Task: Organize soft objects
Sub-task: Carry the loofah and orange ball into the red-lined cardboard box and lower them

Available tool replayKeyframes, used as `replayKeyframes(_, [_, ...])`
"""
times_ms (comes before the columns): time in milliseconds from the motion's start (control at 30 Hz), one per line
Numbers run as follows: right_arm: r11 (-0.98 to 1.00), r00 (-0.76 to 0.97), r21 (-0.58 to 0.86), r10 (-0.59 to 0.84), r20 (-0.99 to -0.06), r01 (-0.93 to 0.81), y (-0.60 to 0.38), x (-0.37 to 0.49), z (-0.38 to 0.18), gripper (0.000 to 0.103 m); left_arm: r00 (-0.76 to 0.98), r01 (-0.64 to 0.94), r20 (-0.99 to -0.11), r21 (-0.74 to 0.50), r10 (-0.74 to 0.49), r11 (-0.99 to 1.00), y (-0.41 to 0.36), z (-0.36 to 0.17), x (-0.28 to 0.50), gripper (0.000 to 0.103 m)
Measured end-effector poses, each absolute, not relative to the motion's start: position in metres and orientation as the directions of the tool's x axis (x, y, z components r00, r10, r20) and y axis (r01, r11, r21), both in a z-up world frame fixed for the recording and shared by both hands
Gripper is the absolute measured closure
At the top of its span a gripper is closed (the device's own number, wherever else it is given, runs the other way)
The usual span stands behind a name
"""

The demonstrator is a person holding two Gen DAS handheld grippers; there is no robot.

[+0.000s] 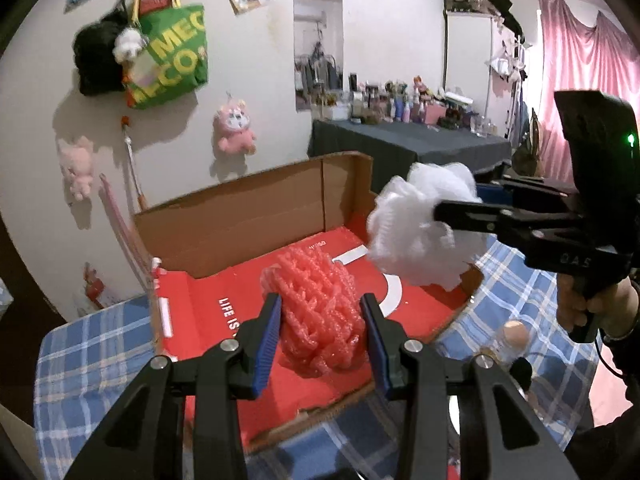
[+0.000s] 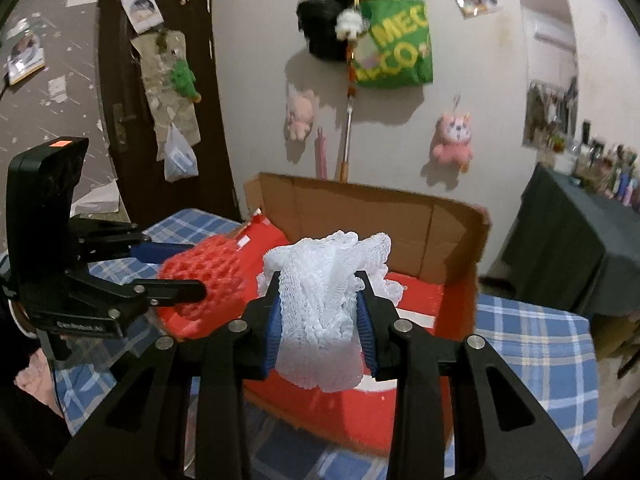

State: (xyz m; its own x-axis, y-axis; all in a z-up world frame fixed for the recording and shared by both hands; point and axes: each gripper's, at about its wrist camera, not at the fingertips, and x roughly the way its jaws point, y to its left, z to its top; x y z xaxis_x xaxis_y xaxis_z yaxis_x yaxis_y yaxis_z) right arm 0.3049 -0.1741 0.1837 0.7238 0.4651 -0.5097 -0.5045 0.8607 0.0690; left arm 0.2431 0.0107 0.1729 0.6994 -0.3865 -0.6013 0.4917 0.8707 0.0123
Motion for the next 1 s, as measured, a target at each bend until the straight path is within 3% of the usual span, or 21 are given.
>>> replayKeyframes(567, [0.93,0.621,0.048,0.281,-0.732,-0.365,-0.142,0.464,0.122,0.072,0.581,0.45,-0.747,-0.036,-0.323,0.892,-0.012,0.107,0.404,0.061])
replayKeyframes(733, [0.937,0.59,0.02,0.237,-0.772,-0.349,-0.139,0.478,0.096,0.072,0.567,0.426,-0.768,-0.035,-0.297,0.904,-0.016,0.085,0.425,0.061])
replayKeyframes(1000, [0.944,0.568,0.043,0.233,-0.789,-0.327,-0.144,0.483,0.092,0.062,0.574,0.405,-0.78,0.005,-0.25,0.914,-0.019,0.075,0.426,0.056])
